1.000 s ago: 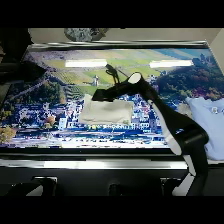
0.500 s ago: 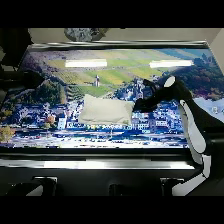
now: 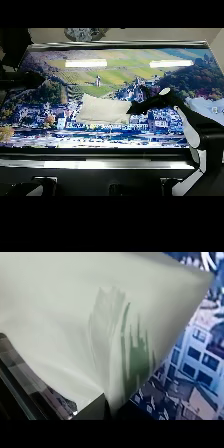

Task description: Fold the shirts.

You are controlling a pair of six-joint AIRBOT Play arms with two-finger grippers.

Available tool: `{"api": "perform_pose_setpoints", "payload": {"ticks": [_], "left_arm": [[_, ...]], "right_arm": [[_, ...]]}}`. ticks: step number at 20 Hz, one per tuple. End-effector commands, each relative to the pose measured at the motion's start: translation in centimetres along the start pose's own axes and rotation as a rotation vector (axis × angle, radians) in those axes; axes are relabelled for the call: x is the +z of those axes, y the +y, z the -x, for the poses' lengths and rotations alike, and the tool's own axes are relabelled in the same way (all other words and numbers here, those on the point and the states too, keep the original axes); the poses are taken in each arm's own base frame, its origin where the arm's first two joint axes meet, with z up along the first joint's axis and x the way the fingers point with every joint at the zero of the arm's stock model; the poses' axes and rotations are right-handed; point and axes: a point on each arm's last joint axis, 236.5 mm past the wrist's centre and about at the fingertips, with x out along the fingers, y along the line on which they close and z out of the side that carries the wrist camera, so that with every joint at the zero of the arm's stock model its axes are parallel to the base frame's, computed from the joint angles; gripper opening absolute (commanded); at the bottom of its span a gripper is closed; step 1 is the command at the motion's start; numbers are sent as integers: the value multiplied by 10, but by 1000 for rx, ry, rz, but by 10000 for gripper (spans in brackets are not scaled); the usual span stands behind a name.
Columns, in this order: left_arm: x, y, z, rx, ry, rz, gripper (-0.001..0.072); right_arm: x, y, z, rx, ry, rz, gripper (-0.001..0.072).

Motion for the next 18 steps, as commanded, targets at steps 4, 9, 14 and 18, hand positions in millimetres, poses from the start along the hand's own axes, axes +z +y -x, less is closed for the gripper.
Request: {"api": "perform_pose_setpoints", "payload": {"ticks": [4,9,14,18], "left_arm": [[2,1,0,2,-8,-3,30],[2,1,0,2,-8,-4,30],[2,0,0,1,-8,-30,30],[-1,0,0,0,1,-31,29]], "right_arm": [[50,39,149,-80,-206,196,42],[29,29,339,-303,-476,112,42],[-33,7,462,-453,-702,-42,42],[-72,-16,525,-517,-864,-175,42]]}}
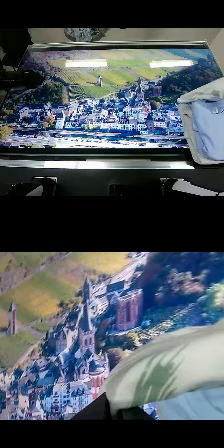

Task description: Fold the shirts.

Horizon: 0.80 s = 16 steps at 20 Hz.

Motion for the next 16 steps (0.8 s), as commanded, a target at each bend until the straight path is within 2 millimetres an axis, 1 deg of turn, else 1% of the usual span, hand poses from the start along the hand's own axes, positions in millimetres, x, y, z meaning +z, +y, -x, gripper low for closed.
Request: {"api": "perform_pose_setpoints", "payload": {"ticks": [1,3,4,6,7,8,11,12,14,16], "left_arm": [[-2,0,0,-1,7,-5,29],[-2,0,0,-1,7,-17,30],[-2,0,0,-1,7,-25,30],[-2,0,0,-2,8,-27,30],[-2,0,0,-2,8,-31,30],[-2,0,0,-1,7,-31,29],[-1,-1,0,-2,5,-31,29],[-1,0,0,-1,5,-31,30],[-1,0,0,-1,5,-31,29],[-1,0,0,0,4,-30,30]], "right_arm": [[6,-41,50,-90,-108,-111,42],[2,-44,58,-81,-108,-133,43],[-6,-44,57,-83,-73,-135,43],[-33,-42,57,-89,43,-144,43],[-51,-45,59,-110,115,-154,43],[-65,-54,64,-164,169,-166,43],[-88,-91,85,-377,232,-220,43],[-99,-97,86,-406,260,-240,43],[-136,-112,85,-466,360,-297,43],[-189,-130,93,-563,508,-342,43]]}}
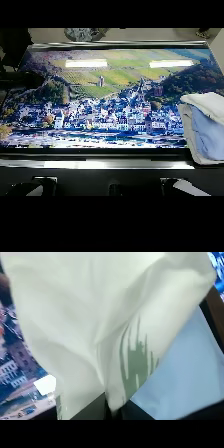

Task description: Fold the shirts.

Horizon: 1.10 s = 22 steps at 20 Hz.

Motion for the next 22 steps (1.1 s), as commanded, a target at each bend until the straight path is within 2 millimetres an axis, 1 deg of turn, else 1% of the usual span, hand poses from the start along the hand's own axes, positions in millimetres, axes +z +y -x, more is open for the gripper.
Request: {"api": "perform_pose_setpoints", "payload": {"ticks": [1,2,3,4,6,7,8,9,10,11,12,13,14,15,16,17,18,19,20,21,22], "left_arm": [[0,0,0,1,-1,-1,29],[0,0,0,1,-1,-1,29],[0,0,0,0,-2,-1,30],[1,-1,0,-3,-2,2,30],[1,-3,0,-13,-4,6,30],[1,-4,0,-14,-3,5,30],[1,-4,0,-16,-4,7,29],[1,-4,0,-17,-5,7,30],[2,-5,1,-20,-7,8,30],[5,-7,3,-27,-16,9,30],[11,-9,7,-28,-32,4,30],[22,-12,15,-29,-62,-31,29],[36,-16,24,-24,-107,-87,28],[55,-15,33,16,-162,-132,27],[69,-5,37,90,-195,-169,26],[77,14,36,196,-191,-182,26],[76,33,28,289,-153,-184,26],[65,50,11,354,-82,-184,28],[46,59,-10,365,11,-172,39],[14,66,-33,367,147,-139,205],[-23,72,-50,372,294,-75,475]], "right_arm": [[-77,-59,-22,-234,253,-79,43],[-95,-68,-30,-265,312,-78,43],[-105,-71,-42,-260,347,-64,43],[-111,-72,-53,-249,368,-63,44],[-120,-74,-63,-241,400,-56,44],[-121,-78,-63,-260,404,-53,44],[-118,-80,-64,-267,389,-50,90],[-113,-83,-65,-275,368,-45,320],[-105,-84,-66,-277,336,-20,590],[-97,-84,-61,-280,310,18,638],[-80,-86,-49,-304,251,59,638],[-54,-88,-31,-338,152,101,637],[-17,-82,-9,-356,5,152,635],[28,-66,21,-387,-178,225,623],[65,-43,51,-421,-329,314,623],[95,-7,75,-441,-456,412,623],[113,34,85,-425,-533,508,623],[119,82,80,-376,-567,610,623],[113,125,65,-315,-552,702,624],[96,167,40,-236,-486,767,625],[75,194,10,-177,-385,809,625]]}}
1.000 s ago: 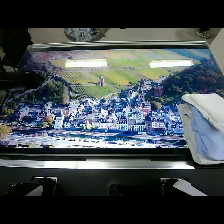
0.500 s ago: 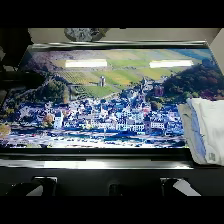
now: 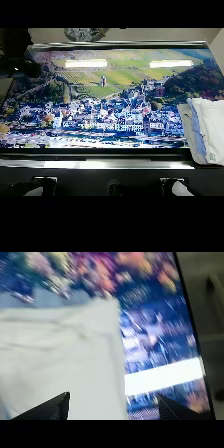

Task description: Fold the shirts.

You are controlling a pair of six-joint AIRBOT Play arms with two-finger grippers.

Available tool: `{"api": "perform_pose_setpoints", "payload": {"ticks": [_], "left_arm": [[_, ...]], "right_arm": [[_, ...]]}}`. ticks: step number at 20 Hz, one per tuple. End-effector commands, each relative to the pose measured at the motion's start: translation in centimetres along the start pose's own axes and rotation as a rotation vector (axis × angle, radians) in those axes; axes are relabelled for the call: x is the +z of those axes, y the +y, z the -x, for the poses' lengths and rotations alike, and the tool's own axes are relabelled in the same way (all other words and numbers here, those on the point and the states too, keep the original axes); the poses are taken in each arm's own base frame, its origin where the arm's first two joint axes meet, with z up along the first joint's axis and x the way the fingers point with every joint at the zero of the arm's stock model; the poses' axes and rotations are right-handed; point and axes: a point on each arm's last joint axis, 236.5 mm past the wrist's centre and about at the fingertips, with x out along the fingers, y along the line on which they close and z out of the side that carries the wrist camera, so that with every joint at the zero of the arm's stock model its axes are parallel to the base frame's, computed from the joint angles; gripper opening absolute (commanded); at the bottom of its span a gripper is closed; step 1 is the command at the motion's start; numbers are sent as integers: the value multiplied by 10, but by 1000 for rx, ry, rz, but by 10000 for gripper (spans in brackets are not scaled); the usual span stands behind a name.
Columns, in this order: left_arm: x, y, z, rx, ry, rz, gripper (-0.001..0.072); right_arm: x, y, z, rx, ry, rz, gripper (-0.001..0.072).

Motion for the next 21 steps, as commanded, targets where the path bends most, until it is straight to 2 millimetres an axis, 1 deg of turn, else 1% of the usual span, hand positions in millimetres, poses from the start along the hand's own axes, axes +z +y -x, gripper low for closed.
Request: {"api": "perform_pose_setpoints", "payload": {"ticks": [1,2,3,4,5,6,7,8,10,21], "left_arm": [[-102,1,-50,54,447,46,597],[-137,-14,-56,-2,562,35,596],[-163,-30,-57,-59,620,49,595],[-179,-40,-57,-91,619,83,595],[-186,-44,-57,-95,586,105,592],[-189,-44,-57,-93,546,108,591],[-187,-44,-55,-93,517,109,591],[-185,-43,-52,-94,507,110,592],[-181,-43,-51,-94,496,110,593],[-182,-43,-52,-94,500,110,593]], "right_arm": [[24,135,-14,245,47,182,625],[1,173,-29,347,163,230,628],[-22,203,-38,437,261,269,628],[-40,224,-46,494,336,308,628],[-48,234,-51,509,368,330,628],[-48,238,-57,496,367,347,628],[-45,238,-60,481,354,355,628],[-42,239,-60,480,344,357,628],[-45,238,-59,478,356,359,627],[-44,237,-60,471,353,360,627]]}}
